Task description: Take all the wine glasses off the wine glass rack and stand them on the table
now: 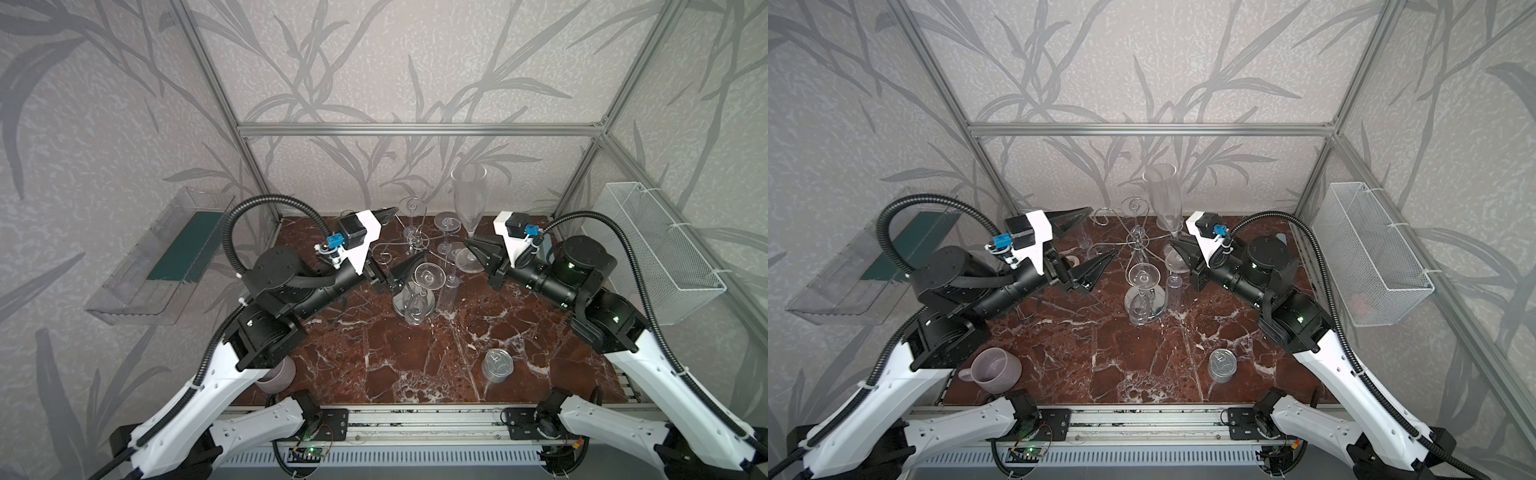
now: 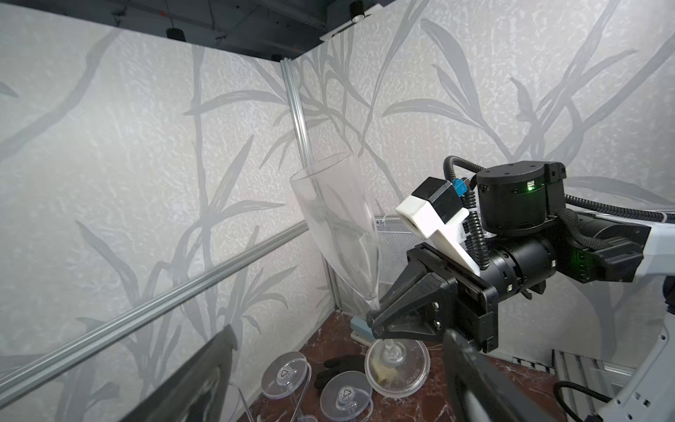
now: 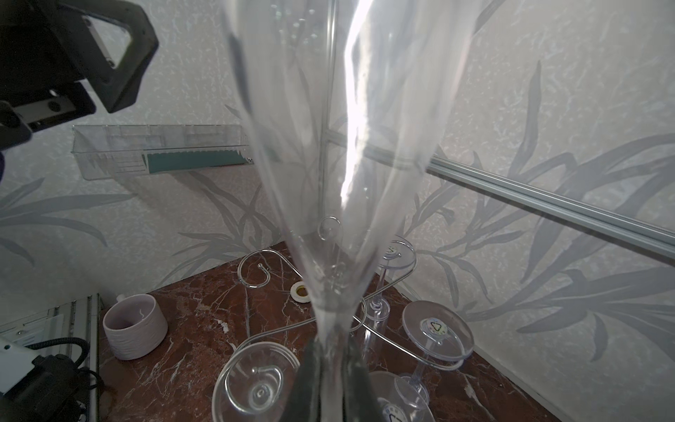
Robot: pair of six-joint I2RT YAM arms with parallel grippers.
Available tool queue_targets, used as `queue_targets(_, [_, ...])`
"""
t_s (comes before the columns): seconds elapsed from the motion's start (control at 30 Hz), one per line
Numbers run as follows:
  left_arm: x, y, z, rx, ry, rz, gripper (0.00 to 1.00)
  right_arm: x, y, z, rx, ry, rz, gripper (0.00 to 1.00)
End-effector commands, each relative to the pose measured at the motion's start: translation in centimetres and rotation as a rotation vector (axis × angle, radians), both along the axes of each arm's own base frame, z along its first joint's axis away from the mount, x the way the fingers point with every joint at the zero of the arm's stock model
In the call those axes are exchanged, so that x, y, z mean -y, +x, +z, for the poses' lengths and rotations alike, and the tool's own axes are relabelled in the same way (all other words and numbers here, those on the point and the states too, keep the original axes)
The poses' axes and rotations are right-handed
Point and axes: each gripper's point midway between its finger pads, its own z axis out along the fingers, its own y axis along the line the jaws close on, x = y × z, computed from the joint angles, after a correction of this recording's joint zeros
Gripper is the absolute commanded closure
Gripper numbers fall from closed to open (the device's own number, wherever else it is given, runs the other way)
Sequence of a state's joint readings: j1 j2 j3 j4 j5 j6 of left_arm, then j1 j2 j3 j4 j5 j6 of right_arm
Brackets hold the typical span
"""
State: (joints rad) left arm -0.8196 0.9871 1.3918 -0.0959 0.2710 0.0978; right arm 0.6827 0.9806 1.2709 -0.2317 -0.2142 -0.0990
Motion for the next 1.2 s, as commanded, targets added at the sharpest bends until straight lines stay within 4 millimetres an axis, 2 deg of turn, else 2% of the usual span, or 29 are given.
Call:
queue_targets(0.0, [0.5, -1.8, 2.1, -0.071, -0.102, -0.163, 0.08, -0.3, -1.6, 1.7, 0.071, 0.043, 0.075, 1.00])
queue_targets(0.2, [1.2, -0.7, 2.5, -0.128, -0.160, -0.207, 0.07, -1.7, -3.0, 1.4, 0.042, 0.064, 0.183, 1.00])
queue_targets(0.47, [2.4, 0.0, 3.0, -0.177, -0.217, -0.316, 0.06, -2.6, -4.1, 1.3, 0.055, 0.074, 0.246, 1.00])
queue_targets(0.67, [3.7, -0.1, 3.2, -0.176, -0.225, -0.407, 0.06, -3.3, -4.2, 0.9, 0.034, 0.073, 0.264, 1.00])
queue_targets(0.9, [4.1, 0.7, 3.5, -0.162, -0.268, -0.409, 0.07, -3.6, -4.4, 0.1, 0.022, 0.058, 0.263, 1.00])
queue_targets(1.17, [5.0, 1.6, 2.8, -0.198, -0.271, -0.429, 0.11, -3.6, -4.4, -0.3, 0.012, 0.039, 0.261, 1.00])
